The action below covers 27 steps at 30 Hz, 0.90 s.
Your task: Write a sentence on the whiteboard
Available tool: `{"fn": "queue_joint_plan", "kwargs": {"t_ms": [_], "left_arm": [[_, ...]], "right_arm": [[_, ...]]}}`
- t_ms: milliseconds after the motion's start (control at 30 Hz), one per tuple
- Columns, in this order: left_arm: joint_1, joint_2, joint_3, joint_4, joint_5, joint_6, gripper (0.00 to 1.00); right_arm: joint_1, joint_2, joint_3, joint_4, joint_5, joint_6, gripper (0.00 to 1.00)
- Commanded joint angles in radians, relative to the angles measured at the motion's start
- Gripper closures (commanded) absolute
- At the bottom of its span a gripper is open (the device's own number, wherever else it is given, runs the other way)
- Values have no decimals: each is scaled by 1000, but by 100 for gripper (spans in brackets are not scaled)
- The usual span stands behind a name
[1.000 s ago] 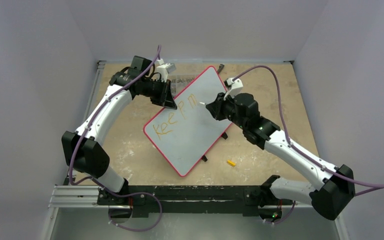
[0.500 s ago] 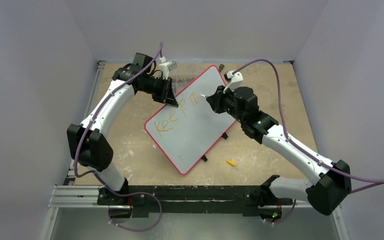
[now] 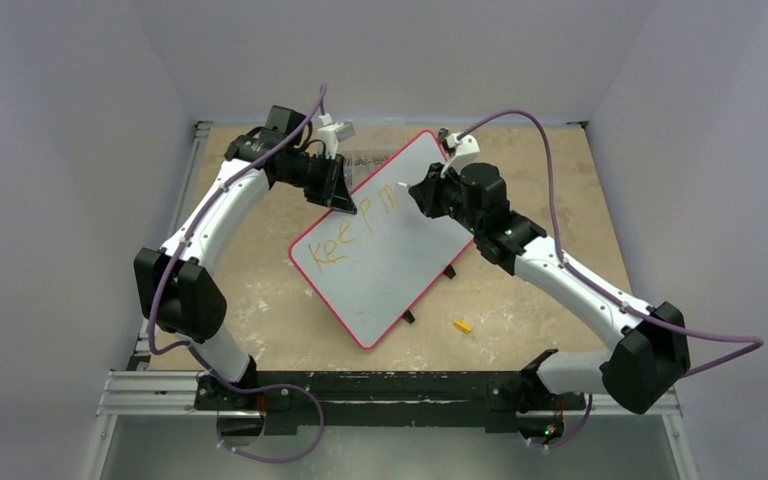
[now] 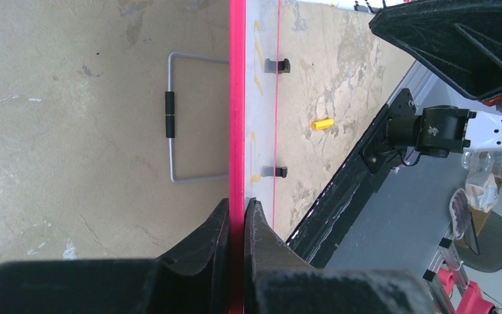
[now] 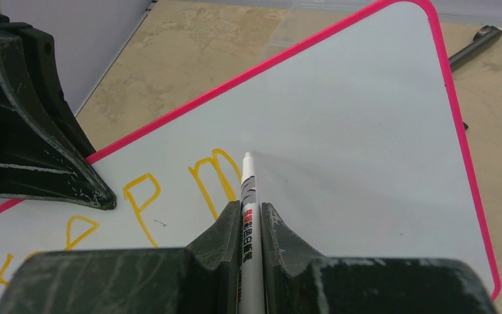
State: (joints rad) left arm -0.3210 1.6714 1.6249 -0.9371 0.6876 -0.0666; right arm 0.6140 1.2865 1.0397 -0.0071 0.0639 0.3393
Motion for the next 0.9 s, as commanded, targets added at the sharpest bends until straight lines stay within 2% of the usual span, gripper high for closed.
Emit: {"fn": "queue_joint_plan", "kwargs": {"t_ms": [0, 333, 567, 867], "left_arm": [[-11, 15, 13, -26, -72, 100, 100], [-12, 9, 12, -26, -74, 99, 100], [-11, 5, 12, -24, -74, 97, 100], [-13, 3, 11, -24, -71, 97, 100]], "right_arm": [[-7, 16, 55, 55, -29, -18, 100], [-7, 22, 19, 64, -61, -14, 100], [-8, -21, -64, 65, -81, -2, 100], [-9, -36, -92, 35, -25, -12, 100]]}}
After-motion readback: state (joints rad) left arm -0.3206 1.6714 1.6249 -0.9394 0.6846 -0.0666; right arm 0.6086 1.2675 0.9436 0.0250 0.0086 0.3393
